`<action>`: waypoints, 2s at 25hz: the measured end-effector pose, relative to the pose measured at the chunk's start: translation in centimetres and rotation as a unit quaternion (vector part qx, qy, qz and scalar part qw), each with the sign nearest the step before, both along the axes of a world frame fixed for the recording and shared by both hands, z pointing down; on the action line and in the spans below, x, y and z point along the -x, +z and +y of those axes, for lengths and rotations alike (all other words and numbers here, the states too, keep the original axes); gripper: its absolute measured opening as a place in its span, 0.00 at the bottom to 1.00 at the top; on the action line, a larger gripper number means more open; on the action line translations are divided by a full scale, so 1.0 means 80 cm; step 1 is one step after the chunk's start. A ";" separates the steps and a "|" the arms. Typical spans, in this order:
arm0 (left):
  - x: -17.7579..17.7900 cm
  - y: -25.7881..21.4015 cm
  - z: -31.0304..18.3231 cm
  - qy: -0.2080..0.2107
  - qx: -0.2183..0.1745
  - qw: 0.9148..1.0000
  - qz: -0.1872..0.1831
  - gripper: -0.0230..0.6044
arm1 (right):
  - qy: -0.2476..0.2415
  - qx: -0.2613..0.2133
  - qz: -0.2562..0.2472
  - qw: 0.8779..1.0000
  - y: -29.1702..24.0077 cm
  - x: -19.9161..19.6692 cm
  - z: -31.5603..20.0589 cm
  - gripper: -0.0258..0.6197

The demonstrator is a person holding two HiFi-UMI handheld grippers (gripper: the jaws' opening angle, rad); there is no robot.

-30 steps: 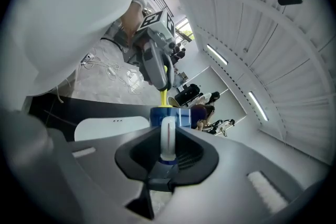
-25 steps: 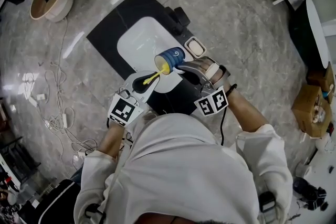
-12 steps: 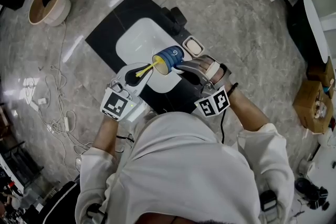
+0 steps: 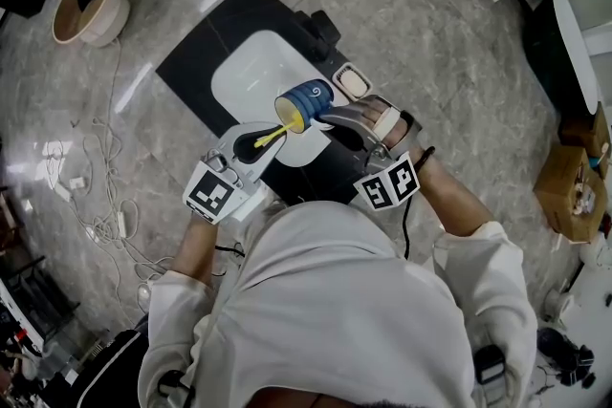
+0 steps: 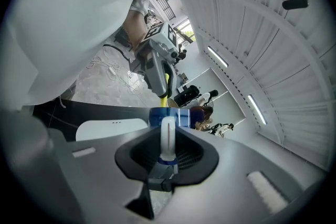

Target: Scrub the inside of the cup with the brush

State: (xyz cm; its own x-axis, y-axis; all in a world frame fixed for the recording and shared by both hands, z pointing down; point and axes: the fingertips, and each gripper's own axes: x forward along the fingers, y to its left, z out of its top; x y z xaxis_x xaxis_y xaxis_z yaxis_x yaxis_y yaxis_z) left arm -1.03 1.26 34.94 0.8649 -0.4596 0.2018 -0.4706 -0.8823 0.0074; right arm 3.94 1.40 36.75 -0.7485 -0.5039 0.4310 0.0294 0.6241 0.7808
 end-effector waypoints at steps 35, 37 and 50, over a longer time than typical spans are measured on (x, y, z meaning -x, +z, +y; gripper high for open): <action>0.010 -0.023 -0.030 0.006 -0.029 0.999 -0.020 0.09 | -0.008 0.004 0.016 1.000 -0.007 0.001 0.014 0.12; 0.013 -0.010 -0.032 0.003 -0.020 1.000 -0.019 0.09 | -0.008 0.000 0.019 1.000 -0.006 0.001 0.014 0.12; -0.004 0.012 -0.004 0.025 0.015 1.000 -0.010 0.09 | -0.009 0.009 0.020 1.000 -0.009 0.001 0.005 0.12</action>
State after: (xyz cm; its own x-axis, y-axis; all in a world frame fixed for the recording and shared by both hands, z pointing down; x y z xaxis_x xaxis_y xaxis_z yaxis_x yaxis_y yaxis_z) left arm -0.70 0.93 35.93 0.8819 -0.4100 0.2329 -0.4268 -0.9040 0.0250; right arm 3.84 1.80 35.99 -0.7394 -0.4826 0.4695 0.0714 0.6371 0.7674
